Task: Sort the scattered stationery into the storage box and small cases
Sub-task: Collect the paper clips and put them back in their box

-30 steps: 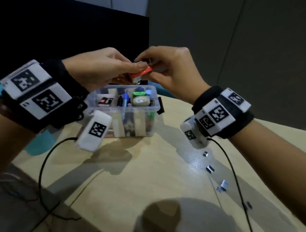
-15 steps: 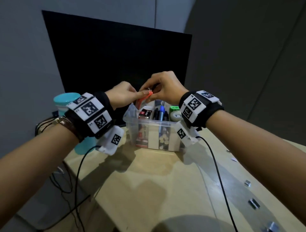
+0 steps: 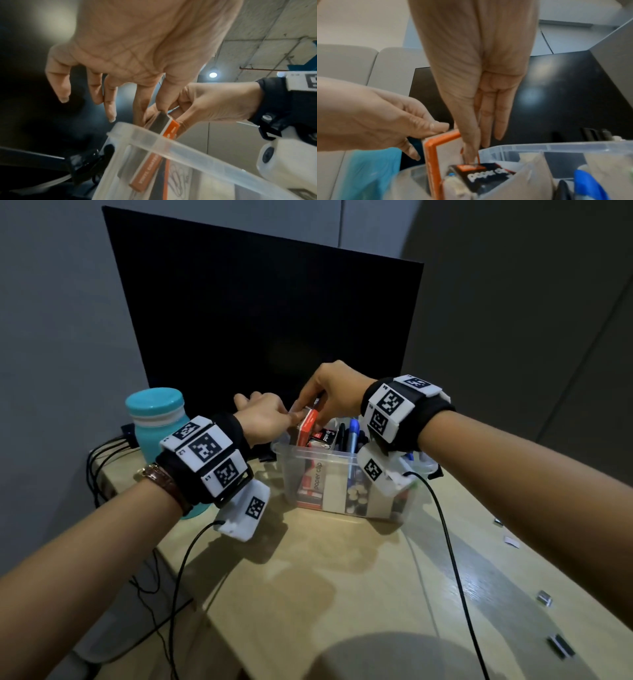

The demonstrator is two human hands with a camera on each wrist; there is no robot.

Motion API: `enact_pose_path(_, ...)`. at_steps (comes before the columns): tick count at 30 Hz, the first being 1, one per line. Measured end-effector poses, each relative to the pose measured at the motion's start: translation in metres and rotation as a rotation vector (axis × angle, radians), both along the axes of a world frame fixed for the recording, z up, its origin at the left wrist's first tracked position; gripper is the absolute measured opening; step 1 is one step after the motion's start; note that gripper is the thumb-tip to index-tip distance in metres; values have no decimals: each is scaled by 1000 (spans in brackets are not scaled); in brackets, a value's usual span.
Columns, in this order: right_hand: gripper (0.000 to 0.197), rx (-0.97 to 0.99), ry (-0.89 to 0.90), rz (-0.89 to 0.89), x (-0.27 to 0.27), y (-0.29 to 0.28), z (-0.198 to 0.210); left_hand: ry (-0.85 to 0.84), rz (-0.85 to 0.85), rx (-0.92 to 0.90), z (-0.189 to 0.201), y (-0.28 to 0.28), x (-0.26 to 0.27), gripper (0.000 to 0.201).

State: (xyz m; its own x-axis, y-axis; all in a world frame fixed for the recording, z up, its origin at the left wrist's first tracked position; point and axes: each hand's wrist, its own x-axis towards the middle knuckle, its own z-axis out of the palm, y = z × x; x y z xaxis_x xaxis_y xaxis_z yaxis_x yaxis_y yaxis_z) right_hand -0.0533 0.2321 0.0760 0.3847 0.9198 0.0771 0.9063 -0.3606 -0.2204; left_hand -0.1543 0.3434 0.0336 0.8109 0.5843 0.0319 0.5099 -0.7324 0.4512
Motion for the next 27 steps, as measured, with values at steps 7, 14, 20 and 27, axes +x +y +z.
enact_pose_path(7,31,-151,102,-101,-8,19,-12,114,22,70,-4,-7,-2,37)
enact_pose_path(14,25,-166,163,-200,-8,29,-20,210,29,194,3,-12,-1,33)
enact_pose_path(20,13,-211,207,-192,-9,26,-24,352,-78,274,9,-17,1,10)
enact_pose_path(27,15,-187,314,-148,-13,17,-19,227,-87,352,2,-20,-8,19)
